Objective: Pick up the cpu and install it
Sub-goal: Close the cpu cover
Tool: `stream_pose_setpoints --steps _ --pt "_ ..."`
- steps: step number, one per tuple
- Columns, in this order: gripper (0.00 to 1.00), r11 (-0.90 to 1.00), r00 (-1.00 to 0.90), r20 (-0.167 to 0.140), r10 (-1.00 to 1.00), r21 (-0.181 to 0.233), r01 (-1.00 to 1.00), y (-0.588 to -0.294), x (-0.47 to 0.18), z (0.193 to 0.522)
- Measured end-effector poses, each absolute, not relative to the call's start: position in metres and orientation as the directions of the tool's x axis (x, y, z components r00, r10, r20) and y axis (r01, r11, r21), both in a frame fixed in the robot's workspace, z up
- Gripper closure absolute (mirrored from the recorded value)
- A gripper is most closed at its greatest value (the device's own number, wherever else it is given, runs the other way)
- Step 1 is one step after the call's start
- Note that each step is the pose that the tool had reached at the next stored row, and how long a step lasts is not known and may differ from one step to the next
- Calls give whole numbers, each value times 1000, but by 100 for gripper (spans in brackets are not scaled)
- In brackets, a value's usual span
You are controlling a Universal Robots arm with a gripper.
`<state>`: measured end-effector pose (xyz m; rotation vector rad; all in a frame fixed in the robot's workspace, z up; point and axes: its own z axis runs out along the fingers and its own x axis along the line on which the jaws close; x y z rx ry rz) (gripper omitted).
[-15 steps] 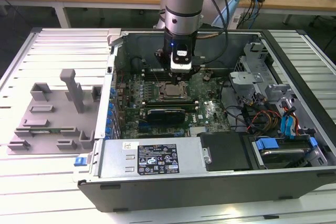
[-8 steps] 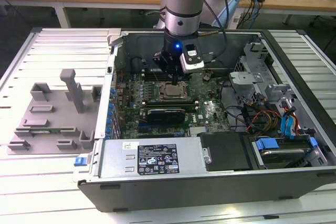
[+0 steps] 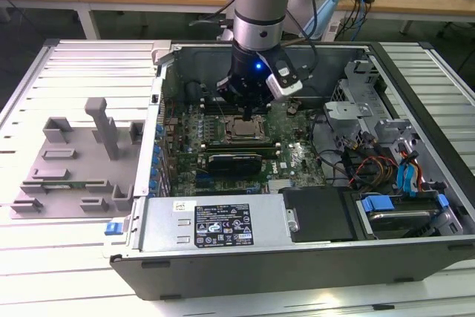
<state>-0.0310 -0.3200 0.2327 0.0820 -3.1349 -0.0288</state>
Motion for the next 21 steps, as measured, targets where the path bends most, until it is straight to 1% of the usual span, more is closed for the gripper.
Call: stream_pose_setpoints --steps 6,12,16,21 --pt "89 998 -999 3 -53 18 -53 -320 -35 227" --pt "89 998 -999 -7 -54 18 -54 -322 -48 222" --pt "89 998 -998 -17 -59 17 -60 -324 -64 214" --pt "89 998 -998 -20 -65 17 -65 -324 -68 206"
